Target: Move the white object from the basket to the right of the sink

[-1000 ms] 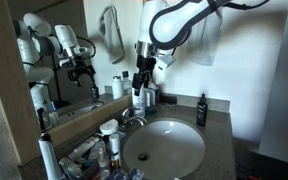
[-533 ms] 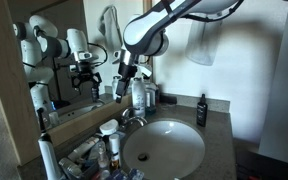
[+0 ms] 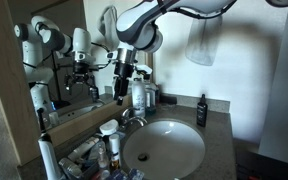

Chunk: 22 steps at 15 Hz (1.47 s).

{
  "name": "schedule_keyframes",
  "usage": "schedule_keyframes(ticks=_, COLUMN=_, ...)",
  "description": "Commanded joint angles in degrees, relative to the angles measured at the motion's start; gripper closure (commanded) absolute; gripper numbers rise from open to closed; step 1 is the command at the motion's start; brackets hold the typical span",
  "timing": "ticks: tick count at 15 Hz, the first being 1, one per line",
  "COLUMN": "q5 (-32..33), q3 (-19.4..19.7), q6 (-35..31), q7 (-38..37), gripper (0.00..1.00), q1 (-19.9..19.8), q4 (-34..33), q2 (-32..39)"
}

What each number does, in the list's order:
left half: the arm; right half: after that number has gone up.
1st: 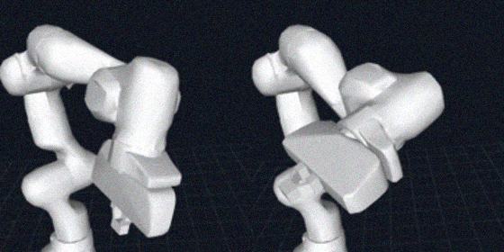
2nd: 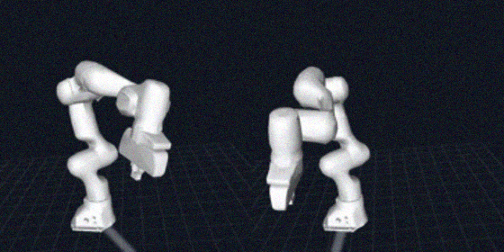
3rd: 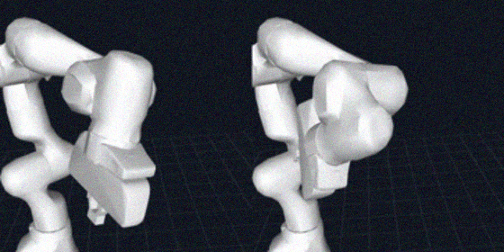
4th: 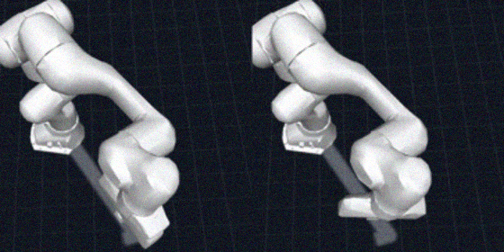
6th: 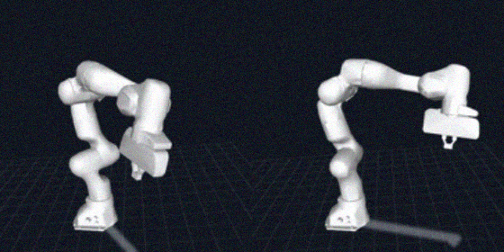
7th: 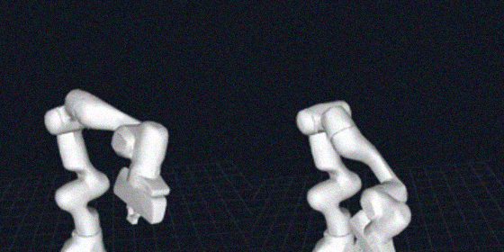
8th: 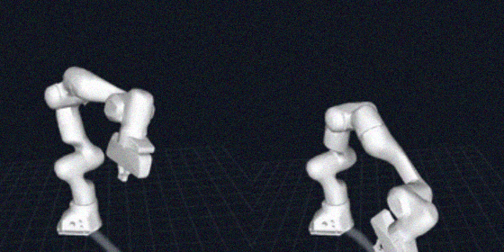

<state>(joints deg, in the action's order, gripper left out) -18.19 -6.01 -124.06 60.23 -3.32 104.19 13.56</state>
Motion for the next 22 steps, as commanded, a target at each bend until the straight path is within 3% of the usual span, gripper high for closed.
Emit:
schedule_keyframes(ticks=1, q5=1.1, q3=-0.52, q6=3.6, q7=6.34, gripper=0.0, q1=0.49, q4=-0.02, q2=0.66)
schedule_keyframes(ticks=10, q5=4.87, q3=-0.98, q6=-12.37, q7=7.42, gripper=0.0, q1=2.38, q4=3.61, q2=3.84)
schedule_keyframes(ticks=22, q5=9.53, q3=-1.21, q6=-17.71, q7=5.63, gripper=0.0, q1=2.47, q4=3.63, q2=8.22)
